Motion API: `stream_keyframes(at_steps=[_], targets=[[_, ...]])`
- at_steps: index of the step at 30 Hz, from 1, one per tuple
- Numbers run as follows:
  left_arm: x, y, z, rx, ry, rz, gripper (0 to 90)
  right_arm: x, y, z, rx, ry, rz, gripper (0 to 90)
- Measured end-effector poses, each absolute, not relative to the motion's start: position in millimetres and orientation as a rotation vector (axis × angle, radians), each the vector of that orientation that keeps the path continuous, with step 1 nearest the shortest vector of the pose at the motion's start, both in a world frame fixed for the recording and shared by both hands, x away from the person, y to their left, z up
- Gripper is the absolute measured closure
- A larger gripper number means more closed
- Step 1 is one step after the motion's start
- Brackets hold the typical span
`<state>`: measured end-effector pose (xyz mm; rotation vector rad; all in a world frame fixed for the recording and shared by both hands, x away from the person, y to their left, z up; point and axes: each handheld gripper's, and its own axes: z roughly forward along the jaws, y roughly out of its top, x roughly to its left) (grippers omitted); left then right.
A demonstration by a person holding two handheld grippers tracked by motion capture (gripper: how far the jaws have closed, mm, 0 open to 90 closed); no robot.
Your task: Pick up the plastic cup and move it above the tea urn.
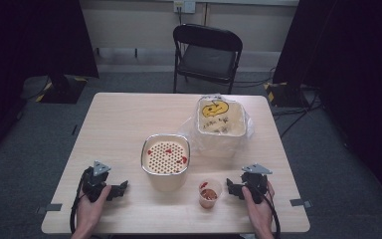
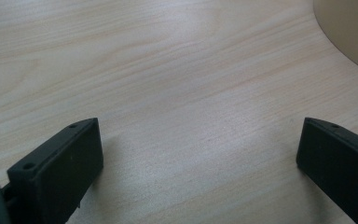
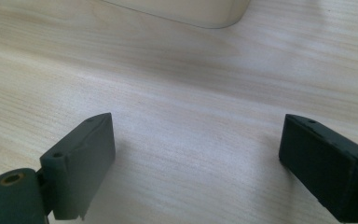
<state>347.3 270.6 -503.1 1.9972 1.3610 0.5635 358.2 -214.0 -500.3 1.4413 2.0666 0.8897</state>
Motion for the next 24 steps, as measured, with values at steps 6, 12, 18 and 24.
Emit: stream_keyframes(at_steps=[6, 12, 18, 24], targets=[[347.7, 271.0, -502.8, 2.005, 1.354, 0.567, 0.0, 358.3, -214.2, -500.2, 1.444, 2.067, 0.891, 9.8], [348.7, 272.6, -503.2, 2.012, 1.334, 0.55, 0.0, 350.8, -213.1, -497.5, 1.473, 2.067, 0.904, 13.7], [348.6, 272.5, -503.2, 2.011, 1.334, 0.551, 0.0, 338.7, -217.0, -492.2, 1.465, 2.121, 0.968, 16.1], [348.6, 272.5, -503.2, 2.012, 1.334, 0.551, 0.0, 313.4, -213.5, -483.1, 1.384, 2.168, 1.001, 18.5]])
